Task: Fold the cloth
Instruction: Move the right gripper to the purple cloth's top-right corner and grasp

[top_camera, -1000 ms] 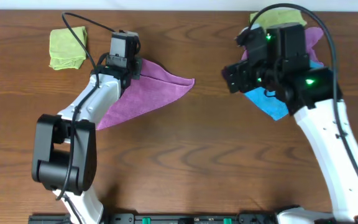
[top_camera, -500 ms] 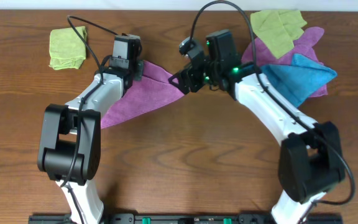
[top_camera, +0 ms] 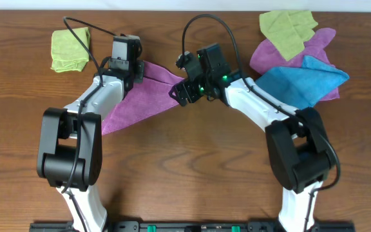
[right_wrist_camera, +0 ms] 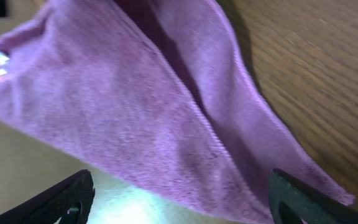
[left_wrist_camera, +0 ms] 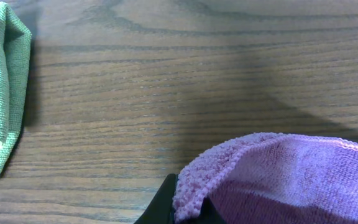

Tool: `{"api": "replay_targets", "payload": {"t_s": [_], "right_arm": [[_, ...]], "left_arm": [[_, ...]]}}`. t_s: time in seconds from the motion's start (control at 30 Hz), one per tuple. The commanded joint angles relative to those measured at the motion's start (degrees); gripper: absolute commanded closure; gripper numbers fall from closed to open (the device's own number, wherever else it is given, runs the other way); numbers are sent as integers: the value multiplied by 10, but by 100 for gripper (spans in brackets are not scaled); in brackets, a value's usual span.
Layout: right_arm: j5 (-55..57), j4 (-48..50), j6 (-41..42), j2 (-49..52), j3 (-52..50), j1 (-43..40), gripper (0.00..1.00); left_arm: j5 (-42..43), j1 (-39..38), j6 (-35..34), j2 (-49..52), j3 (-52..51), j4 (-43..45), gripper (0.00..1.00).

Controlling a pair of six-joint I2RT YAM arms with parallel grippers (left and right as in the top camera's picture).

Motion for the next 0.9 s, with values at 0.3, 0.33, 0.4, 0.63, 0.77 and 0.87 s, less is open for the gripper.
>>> {"api": "replay_targets", "payload": {"t_s": [0.3,0.33,0.4,0.63,0.77,0.87], "right_arm": [[-30,-17,-3,32,-1,-3,18],[-34,-27,-3,32,-1,-3,18],[-36,-51,-4,32,-1,-3,20],[-92,-105,-4,31,3,-5,29],[-116,-168,-17,18,18,-7,34],[-115,-252,-50,-1,40,-7,37]], "left_arm": [[0,3,-2,2,9,1,94],[0,3,-2,2,9,1,94],[0,3,-2,2,9,1,94],[-1,4,-2,2,9,-1,94],[-2,6,-2,2,9,-2,94],[-2,10,-2,2,9,-2,94]]}}
